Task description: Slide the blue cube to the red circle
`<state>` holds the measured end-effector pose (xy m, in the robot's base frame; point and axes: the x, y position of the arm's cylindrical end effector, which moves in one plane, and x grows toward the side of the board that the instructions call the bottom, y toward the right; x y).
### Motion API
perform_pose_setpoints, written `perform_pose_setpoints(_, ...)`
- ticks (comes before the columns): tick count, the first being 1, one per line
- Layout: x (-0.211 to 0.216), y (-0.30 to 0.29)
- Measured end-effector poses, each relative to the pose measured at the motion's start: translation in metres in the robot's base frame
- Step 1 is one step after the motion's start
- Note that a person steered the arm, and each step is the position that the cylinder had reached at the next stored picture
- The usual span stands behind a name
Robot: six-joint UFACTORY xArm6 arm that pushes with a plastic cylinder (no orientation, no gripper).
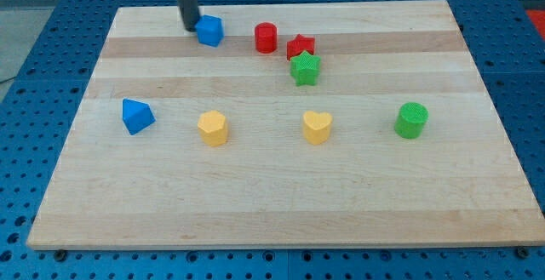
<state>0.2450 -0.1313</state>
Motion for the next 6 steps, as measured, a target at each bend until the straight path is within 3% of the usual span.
perform_pose_setpoints(1, 0.000, 0.039)
perform_pose_setpoints(3, 0.000, 0.000)
perform_pose_setpoints(6, 0.022, 0.004)
